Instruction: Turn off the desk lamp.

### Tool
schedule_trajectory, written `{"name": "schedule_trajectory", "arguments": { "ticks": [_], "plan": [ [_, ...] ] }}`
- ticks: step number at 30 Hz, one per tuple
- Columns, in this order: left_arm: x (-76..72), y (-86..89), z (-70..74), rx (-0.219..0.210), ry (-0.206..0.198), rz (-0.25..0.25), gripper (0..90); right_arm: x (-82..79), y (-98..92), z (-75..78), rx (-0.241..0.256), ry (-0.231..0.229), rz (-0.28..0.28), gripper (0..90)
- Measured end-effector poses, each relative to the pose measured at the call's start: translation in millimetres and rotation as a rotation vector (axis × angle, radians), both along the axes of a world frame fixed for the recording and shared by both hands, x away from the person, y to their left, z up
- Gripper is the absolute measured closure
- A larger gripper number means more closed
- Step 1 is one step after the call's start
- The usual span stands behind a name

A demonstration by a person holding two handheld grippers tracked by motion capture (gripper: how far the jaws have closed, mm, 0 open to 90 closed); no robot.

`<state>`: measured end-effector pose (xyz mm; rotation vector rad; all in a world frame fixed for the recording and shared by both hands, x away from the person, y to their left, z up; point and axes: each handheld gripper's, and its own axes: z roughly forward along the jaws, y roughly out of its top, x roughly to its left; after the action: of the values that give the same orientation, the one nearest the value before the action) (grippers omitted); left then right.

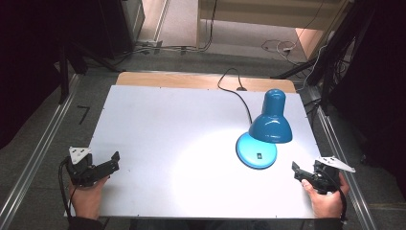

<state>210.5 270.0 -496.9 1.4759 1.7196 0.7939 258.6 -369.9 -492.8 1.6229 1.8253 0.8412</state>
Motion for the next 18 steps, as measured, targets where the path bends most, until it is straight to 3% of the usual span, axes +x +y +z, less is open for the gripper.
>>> {"name": "schedule_trajectory", "arguments": {
  "ticks": [8, 12, 18],
  "plan": [
    [0.5, 0.1, -1.2, 0.001, 0.008, -0.006, 1.7, 1.0, 5.6, 2.4, 0.02, -0.015, 0.014, 13.5],
    [0.8, -0.9, -1.3, -0.002, 0.007, -0.009, 1.8, 0.8, 11.2, 2.9, -0.002, -0.022, 0.031, 17.1],
    [0.8, -1.0, -1.4, -0.003, 0.01, -0.013, 1.8, 1.8, 18.2, 4.7, 0.005, -0.032, 0.053, 19.3]
  ]
}}
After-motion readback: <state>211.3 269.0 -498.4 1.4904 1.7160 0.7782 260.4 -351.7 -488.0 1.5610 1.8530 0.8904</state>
